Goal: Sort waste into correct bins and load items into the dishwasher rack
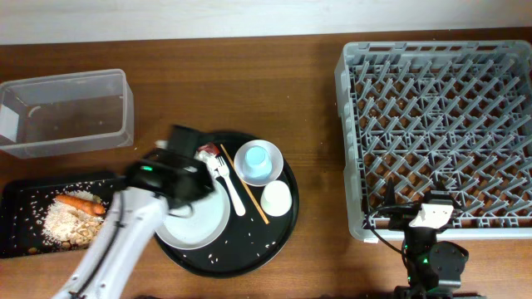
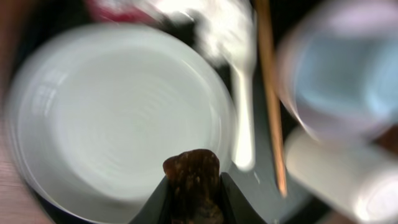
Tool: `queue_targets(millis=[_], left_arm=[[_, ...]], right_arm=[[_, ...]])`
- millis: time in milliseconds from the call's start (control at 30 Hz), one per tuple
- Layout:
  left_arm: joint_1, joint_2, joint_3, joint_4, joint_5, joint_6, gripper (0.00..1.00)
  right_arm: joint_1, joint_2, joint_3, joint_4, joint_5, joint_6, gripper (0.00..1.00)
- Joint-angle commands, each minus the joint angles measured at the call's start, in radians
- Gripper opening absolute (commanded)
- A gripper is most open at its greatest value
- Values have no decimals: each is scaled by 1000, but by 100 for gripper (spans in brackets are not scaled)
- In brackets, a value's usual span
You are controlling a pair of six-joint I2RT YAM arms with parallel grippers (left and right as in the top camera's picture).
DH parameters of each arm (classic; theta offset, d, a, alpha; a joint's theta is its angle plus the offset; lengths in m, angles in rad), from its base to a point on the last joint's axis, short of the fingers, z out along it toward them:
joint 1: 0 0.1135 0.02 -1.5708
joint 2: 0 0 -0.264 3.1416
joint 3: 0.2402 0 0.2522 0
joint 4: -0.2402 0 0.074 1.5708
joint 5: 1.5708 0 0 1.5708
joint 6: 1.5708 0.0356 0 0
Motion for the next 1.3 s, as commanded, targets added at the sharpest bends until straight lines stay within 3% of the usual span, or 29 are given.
queue_targets(millis=[0,133,200,433,533,667,733,800,833,900,967,1000,1133,1167,1267], left_arm=[[330,-11,21,75,-26,48,16],[628,31,20,208,-67,18,17],[726,93,20,239,-169,18,27],[886,232,21,237,-145,18,33],[889,230,45,230,-24,20,33],[889,187,108,179,349,91,33],[888,147,109,158,491,121,27],[856,73,109,137,639,201,28],[805,18,109,115,691,243,34],[714,-37,109,100,703,301,41],[583,-72,109,92,699,375,75],[501,-76,109,92,685,399,83],[126,-55,108,60,446,397,87],[55,-51,108,65,397,396,92],[-144,-50,108,91,183,333,94]], right_arm=[[-6,-6,-5,-7,2,1,99],[-6,-6,-5,-7,2,1,99],[-6,-6,-5,-7,2,1,99],[-6,-6,-5,-7,2,1,99],[-6,-6,-5,-7,2,1,99],[-6,-6,-5,-7,2,1,99],[-6,-6,-5,-7,2,1,99],[-6,-6,-5,-7,2,1,99],[-6,-6,-5,-7,2,1,99],[-6,-6,-5,-7,2,1,99],[-6,-6,-5,-7,3,1,99],[-6,-6,-5,-7,2,1,99],[-6,-6,-5,-7,2,1,99],[-6,-6,-5,-7,2,1,99],[-6,-6,-5,-7,2,1,99]])
